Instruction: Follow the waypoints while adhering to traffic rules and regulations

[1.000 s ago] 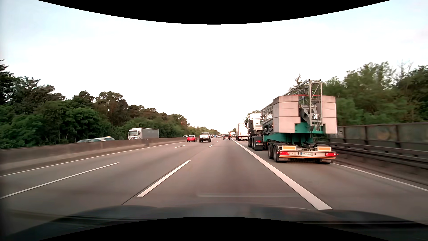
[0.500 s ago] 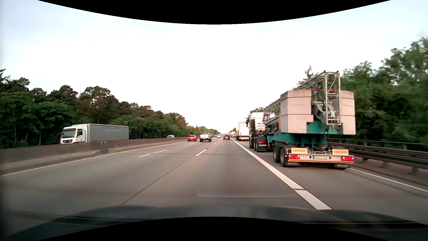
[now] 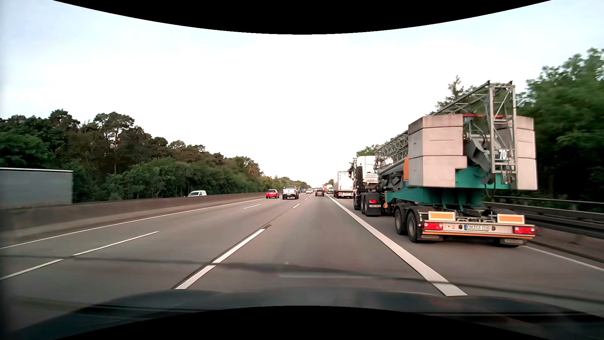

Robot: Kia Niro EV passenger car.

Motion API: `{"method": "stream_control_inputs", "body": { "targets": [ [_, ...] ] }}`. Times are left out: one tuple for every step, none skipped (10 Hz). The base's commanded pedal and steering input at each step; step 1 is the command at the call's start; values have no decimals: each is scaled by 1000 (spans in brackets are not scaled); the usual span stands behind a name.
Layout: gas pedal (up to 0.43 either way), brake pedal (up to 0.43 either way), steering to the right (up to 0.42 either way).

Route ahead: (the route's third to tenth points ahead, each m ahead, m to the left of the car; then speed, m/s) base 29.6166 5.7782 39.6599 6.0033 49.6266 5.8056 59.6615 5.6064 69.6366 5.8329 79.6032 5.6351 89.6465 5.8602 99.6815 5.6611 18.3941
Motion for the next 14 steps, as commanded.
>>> {"method": "stream_control_inputs", "body": {
  "targets": [
    [28, 0, -4],
    [28, 0, -4],
    [28, 0, -5],
    [47, 0, -5],
    [47, 0, -5],
    [59, 0, -5],
    [59, 0, -5],
    [59, 0, -5],
    [67, 0, -4],
    [67, 0, -5],
    [67, 0, -5],
    [67, 0, -5],
    [67, 0, -5],
    [67, 0, -5]
  ]
}}
